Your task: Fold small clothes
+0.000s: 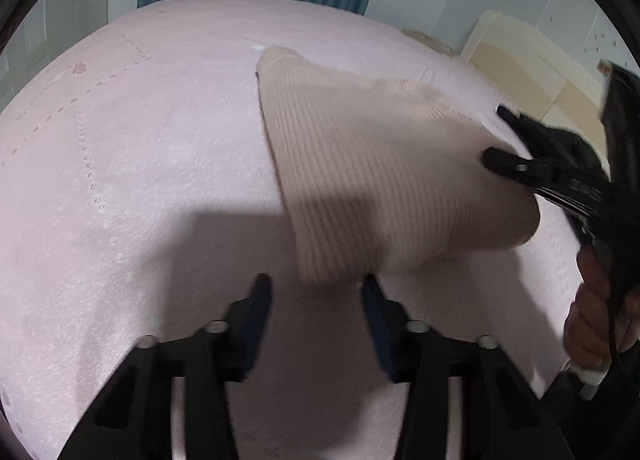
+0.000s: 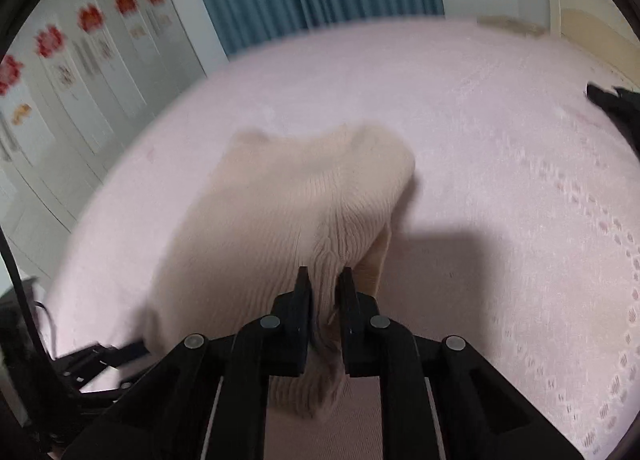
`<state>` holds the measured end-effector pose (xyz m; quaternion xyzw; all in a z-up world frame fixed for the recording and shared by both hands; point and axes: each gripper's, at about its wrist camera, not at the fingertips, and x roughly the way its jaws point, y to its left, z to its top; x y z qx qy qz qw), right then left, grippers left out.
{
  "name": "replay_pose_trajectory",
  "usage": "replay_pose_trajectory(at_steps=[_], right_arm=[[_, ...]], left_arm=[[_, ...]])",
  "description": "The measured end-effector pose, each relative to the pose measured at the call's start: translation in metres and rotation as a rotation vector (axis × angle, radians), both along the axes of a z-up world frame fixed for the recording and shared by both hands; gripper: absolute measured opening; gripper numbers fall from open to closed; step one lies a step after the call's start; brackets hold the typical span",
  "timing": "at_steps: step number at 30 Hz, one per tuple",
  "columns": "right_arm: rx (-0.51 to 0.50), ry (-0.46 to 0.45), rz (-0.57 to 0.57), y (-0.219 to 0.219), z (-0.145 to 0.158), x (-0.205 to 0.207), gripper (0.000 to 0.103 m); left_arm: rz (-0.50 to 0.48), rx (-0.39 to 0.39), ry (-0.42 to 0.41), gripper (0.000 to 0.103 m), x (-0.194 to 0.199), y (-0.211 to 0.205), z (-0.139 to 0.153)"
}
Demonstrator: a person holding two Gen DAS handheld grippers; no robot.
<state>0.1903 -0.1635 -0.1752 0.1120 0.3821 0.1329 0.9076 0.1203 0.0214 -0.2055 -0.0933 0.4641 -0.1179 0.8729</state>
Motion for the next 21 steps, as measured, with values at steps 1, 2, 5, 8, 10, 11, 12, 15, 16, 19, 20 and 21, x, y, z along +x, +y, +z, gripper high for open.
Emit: replay_pose_trajectory(at_steps=[1, 2, 5, 8, 10, 11, 12, 15, 16, 19, 20, 21], right_arm=[[0.038, -0.019, 0.002, -0.005, 0.004, -0.001, 0.011], [0.058, -0.020, -0.008, -0.011, 0.004, -0.001, 0.011], [-0.008, 0.096, -0.060, -0.010, -0.022, 0.013, 0.011], [-0.024, 0.176, -0.076, -0.012, -0.043, 0.020, 0.012], [-0.006, 0.154, -0.072, -0.015, -0.028, 0.018, 0.015], [-0.005, 0.142, -0.071, -0.014, -0.022, 0.018, 0.020], [-0.011, 0.123, -0.075, -0.013, -0.015, 0.021, 0.022], [-0.044, 0.061, -0.089, -0.009, -0.004, 0.026, 0.029], [-0.040, 0.054, -0.098, -0.008, 0.000, 0.032, 0.030], [-0.054, 0.044, -0.117, -0.007, 0.002, 0.057, 0.030], [-0.070, 0.045, -0.129, -0.005, 0.003, 0.061, 0.030], [-0.085, 0.051, -0.143, -0.003, 0.000, 0.065, 0.030]], left_arm=[[0.003, -0.024, 0.001, 0.030, 0.001, 0.001, 0.001], [0.004, -0.050, 0.004, 0.027, 0.002, 0.002, 0.001], [-0.001, -0.064, -0.004, 0.026, 0.000, 0.003, 0.003], [-0.004, -0.052, 0.001, 0.026, -0.005, 0.005, 0.003], [0.017, -0.052, 0.003, 0.026, -0.011, 0.014, 0.004], [0.032, -0.067, -0.004, 0.026, -0.015, 0.021, 0.007], [0.047, -0.075, -0.010, 0.028, -0.019, 0.026, 0.008], [0.097, -0.099, -0.034, 0.046, -0.024, 0.044, 0.015], [0.104, -0.109, -0.044, 0.049, -0.022, 0.048, 0.019], [0.114, -0.148, -0.037, 0.049, -0.002, 0.055, 0.027], [0.111, -0.170, -0.031, 0.049, 0.011, 0.056, 0.031], [0.110, -0.179, -0.032, 0.049, 0.020, 0.056, 0.033]])
